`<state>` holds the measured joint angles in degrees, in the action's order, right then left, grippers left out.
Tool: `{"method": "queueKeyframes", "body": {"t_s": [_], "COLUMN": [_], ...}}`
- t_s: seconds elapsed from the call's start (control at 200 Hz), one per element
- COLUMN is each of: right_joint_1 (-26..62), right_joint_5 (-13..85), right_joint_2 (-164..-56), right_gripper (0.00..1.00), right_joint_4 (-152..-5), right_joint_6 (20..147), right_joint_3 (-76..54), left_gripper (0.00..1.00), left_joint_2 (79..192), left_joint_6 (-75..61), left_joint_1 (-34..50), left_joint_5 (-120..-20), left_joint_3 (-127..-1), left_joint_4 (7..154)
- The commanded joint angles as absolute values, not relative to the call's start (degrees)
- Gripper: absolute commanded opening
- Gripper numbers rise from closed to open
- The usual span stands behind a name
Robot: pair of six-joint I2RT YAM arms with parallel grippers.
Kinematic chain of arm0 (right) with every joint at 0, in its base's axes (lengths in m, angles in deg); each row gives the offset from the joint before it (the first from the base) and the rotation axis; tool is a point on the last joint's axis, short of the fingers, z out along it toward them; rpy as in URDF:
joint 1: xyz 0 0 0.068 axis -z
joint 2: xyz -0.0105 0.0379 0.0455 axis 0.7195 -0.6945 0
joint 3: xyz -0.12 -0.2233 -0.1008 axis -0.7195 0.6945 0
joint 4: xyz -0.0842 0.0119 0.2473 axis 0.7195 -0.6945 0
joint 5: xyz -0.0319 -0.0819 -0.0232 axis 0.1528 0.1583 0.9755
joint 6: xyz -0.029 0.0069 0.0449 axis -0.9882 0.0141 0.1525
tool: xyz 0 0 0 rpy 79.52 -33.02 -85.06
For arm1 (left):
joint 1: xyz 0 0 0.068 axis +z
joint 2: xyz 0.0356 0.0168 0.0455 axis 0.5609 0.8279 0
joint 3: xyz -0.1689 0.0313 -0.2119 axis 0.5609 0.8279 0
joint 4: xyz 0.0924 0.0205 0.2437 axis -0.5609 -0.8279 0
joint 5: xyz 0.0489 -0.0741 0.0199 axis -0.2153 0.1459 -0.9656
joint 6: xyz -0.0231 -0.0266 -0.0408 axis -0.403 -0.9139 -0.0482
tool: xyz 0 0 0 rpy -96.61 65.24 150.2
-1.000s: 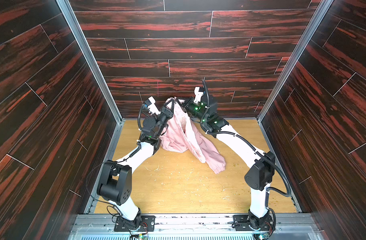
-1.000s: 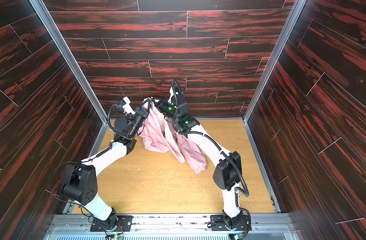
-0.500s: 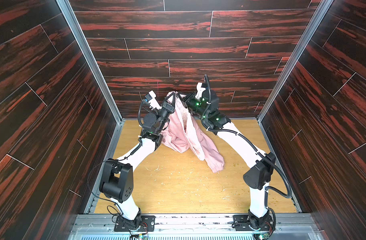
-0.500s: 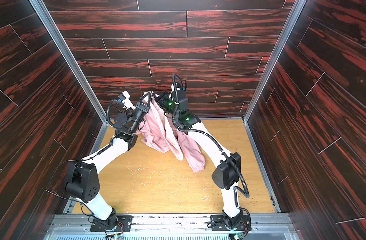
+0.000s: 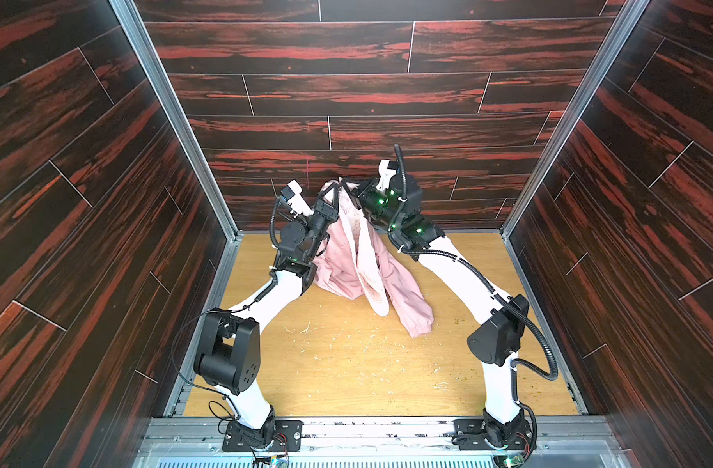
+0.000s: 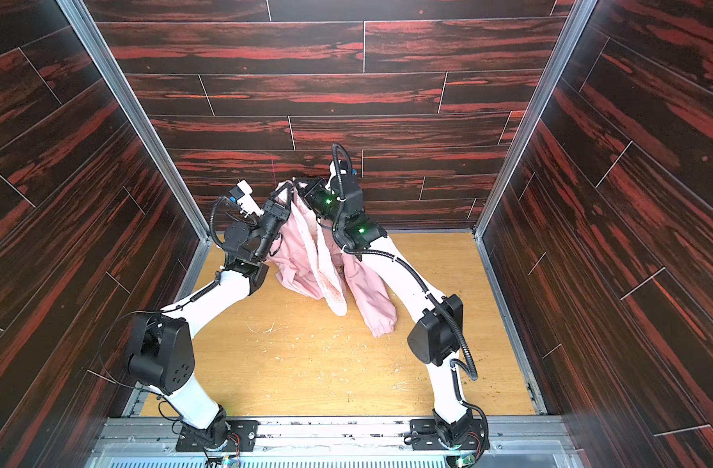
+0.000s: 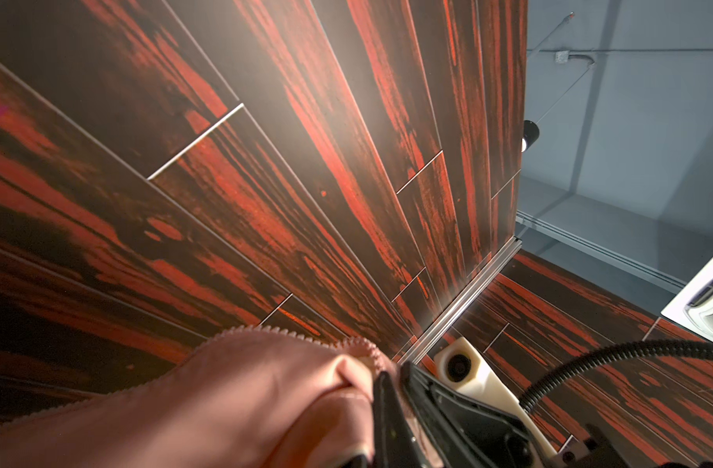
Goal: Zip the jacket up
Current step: 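Lower both held jacket edges toward the floor with both grippers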
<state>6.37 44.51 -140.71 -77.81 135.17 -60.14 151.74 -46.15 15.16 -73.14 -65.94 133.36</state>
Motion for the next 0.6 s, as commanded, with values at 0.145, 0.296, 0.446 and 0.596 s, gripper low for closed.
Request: {"method": "queueKeyframes", "body": {"t_s": [0.145,0.296,0.446,0.596], "right_joint_1": [0.0,1.9,4.8,7.1], "right_joint_5": [26.9,27.1,26.7,24.1], "right_joint_2": [-140.4,-139.2,-137.4,-135.8], "right_gripper": [0.0,0.0,0.0,0.0], "right_joint_4": [-82.7,-82.1,-80.1,-80.2], "right_joint_6": [136.8,137.6,140.2,140.5], "right_joint_3": [-57.1,-55.6,-50.7,-46.2], "left_gripper": [0.0,0.05,0.39,0.56], "left_joint_2": [153.4,152.6,149.6,145.3], "left_joint_6": [-46.4,-48.4,-49.6,-51.1], "left_joint_1": [14.8,14.8,14.8,14.7], "left_joint_5": [-72.7,-70.6,-69.3,-69.5], "left_joint_3": [-67.2,-65.6,-62.6,-56.6], "left_joint_4": [131.1,129.1,122.0,116.5]}}
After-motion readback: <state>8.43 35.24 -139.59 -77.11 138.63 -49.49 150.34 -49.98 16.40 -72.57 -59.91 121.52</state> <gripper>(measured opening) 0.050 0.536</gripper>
